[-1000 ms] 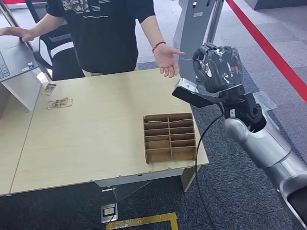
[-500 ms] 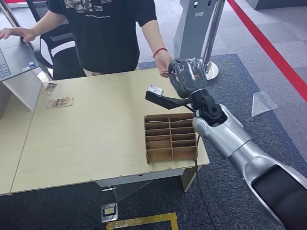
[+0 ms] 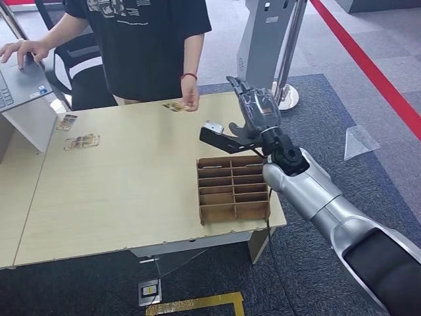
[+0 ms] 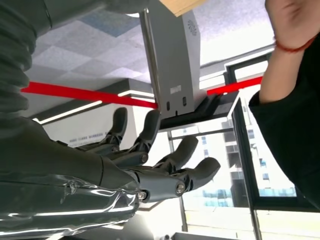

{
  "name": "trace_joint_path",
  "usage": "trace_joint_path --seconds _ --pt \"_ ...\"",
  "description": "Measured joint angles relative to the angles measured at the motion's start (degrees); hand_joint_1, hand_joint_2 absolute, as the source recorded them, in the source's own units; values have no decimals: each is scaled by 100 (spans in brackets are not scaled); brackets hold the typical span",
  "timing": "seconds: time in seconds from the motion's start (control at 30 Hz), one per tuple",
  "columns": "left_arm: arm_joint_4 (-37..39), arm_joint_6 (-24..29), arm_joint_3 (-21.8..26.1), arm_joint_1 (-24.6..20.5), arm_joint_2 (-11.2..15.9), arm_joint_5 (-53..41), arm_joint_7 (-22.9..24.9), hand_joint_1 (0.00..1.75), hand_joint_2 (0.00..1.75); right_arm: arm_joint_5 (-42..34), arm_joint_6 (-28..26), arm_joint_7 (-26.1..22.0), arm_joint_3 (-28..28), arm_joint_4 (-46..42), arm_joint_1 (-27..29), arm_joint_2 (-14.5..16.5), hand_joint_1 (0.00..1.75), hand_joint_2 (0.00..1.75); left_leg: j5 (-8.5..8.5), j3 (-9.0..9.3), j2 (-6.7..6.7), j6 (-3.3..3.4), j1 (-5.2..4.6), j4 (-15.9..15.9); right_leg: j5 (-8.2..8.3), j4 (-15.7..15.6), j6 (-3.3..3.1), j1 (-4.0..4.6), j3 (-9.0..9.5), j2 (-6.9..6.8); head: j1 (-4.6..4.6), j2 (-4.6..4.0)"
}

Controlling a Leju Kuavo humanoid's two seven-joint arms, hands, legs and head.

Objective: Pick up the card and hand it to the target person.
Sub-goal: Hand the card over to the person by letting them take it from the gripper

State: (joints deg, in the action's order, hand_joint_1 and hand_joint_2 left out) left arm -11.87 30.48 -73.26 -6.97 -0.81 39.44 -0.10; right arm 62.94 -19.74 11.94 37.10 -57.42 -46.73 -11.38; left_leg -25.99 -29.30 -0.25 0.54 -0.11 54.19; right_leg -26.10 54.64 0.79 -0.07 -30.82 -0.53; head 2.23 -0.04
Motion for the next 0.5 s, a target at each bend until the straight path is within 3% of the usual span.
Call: trace_joint_path --seconds 0.27,0.5 --pt "0 -7 0 57 11 81 24 0 175 -650 539 261 -463 -1536 821 -573 0 175 -4 3 0 1 -2 2 -1 -5 1 2 4 -1 0 0" --pt "0 -33 0 62 33 83 52 0 175 -540 992 621 -963 -2879 1783 -1128 0 175 -6 2 3 3 -3 2 -1 -9 2 1 3 -1 0 1"
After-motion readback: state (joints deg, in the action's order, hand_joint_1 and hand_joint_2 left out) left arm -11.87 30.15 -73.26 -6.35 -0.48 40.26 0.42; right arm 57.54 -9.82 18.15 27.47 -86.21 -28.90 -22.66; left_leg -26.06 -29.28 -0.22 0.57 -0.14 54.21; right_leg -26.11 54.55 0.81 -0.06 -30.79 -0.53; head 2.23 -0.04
